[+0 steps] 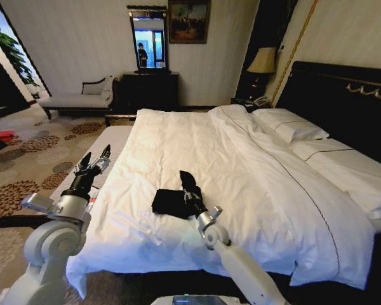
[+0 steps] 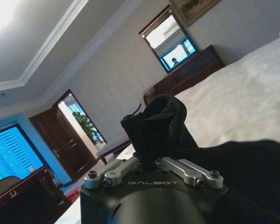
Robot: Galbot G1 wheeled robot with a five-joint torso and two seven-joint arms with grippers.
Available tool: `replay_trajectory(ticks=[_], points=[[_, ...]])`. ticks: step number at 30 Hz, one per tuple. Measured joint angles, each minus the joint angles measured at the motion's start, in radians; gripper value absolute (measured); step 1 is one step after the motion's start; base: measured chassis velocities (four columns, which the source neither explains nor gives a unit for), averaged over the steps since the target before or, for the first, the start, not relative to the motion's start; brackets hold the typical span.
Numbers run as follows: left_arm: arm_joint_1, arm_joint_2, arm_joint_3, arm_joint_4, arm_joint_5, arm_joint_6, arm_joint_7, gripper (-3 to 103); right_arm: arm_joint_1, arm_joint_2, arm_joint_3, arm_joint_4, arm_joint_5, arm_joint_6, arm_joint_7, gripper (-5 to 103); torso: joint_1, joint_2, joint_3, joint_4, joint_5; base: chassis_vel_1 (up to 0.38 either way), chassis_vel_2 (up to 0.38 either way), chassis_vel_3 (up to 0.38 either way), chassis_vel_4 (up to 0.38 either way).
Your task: Fold the clothes on the bed.
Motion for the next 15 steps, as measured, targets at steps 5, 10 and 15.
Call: replay_trajectory(ticks=[5,10,15], points=[[0.007,-0.001,-0.001,-0.003,0.002,0.0,0.0,100,-0.002,0.019,-0.014,-0.025,-0.02,0.007,-0.003,3,0.0,0.0,0.0,0.0001,0.0,0.0,0.0,0.0,0.0],[0.013,-0.004,-0.001,-0.005,0.006,0.001,0.0,100,-0.008,0.044,-0.026,-0.042,-0.036,0.013,-0.003,3,0.0,0.0,0.0,0.0,0.0,0.0,0.0,0.0,0.0],[0.019,-0.003,-0.004,-0.009,0.007,0.001,0.001,100,-0.009,0.068,-0.04,-0.061,-0.054,0.022,-0.005,3,0.0,0.0,0.0,0.0001,0.0,0.0,0.0,0.0,0.0]])
